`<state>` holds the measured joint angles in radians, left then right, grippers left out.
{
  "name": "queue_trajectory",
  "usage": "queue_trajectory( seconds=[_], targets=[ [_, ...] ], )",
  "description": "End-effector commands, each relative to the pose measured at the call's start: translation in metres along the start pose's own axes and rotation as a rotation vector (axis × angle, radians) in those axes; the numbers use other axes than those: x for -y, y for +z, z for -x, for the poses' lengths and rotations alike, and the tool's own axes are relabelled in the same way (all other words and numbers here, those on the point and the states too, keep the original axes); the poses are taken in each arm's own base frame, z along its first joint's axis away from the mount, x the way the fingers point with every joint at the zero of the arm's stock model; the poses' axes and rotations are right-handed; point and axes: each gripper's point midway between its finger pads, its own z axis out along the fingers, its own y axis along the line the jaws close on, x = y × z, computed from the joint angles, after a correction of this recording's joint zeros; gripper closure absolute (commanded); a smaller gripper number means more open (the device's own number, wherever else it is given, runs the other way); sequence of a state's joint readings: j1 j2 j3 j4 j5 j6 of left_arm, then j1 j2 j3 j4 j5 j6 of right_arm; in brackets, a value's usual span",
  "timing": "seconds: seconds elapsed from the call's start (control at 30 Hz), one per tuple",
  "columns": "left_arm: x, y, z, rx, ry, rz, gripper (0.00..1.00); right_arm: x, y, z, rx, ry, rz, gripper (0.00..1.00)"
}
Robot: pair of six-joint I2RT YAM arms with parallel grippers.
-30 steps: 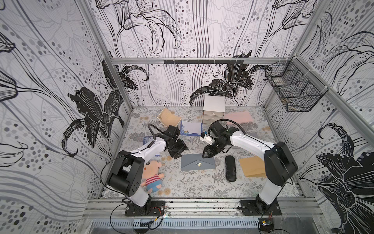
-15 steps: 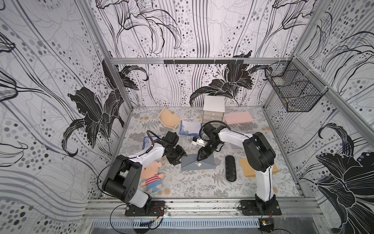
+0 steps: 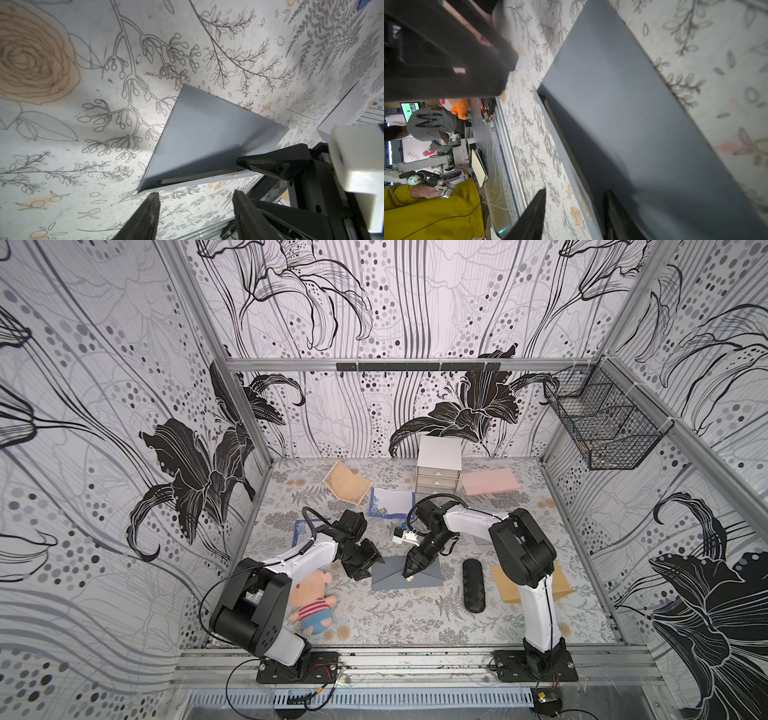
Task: Take the letter paper out of the envelope
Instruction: Pick up the envelope from the center of the board.
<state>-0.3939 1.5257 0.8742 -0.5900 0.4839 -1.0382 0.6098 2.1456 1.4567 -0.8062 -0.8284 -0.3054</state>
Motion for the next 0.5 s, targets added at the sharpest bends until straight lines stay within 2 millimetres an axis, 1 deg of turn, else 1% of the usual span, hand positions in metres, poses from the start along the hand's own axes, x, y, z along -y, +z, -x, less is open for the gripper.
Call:
queue_trajectory(
  seconds=[0.0, 0.2, 0.33, 0.37, 0.43, 0.47],
  targets=[
    [0.0168, -0.0036, 0.0017, -0.003, 0.045, -0.047, 0.41, -0.0044, -0.0003, 0.0003, -0.005, 0.0, 0.041, 0.58],
    [0.0171, -0.0028, 0.0013, -0.005, 0.044, -0.051, 0.41, -0.0061, 0.0011, -0.002, -0.006, -0.006, 0.052, 0.67],
    [0.019, -0.0026, 0.0024, -0.007, 0.038, -0.052, 0.41, -0.0028, 0.0029, -0.0041, -0.02, -0.014, 0.03, 0.68],
    [0.0198, -0.0029, 0.0028, -0.007, 0.038, -0.051, 0.41, -0.0036, 0.0032, -0.0038, -0.02, -0.016, 0.03, 0.69],
    [0.0221, -0.0038, 0.0037, -0.006, 0.042, -0.051, 0.41, -0.0036, 0.0034, -0.0037, -0.019, -0.017, 0.031, 0.78],
    [0.0233, -0.0041, 0.0041, -0.007, 0.042, -0.052, 0.41, -0.0052, 0.0035, -0.0032, -0.02, -0.025, 0.028, 0.84]
  ],
)
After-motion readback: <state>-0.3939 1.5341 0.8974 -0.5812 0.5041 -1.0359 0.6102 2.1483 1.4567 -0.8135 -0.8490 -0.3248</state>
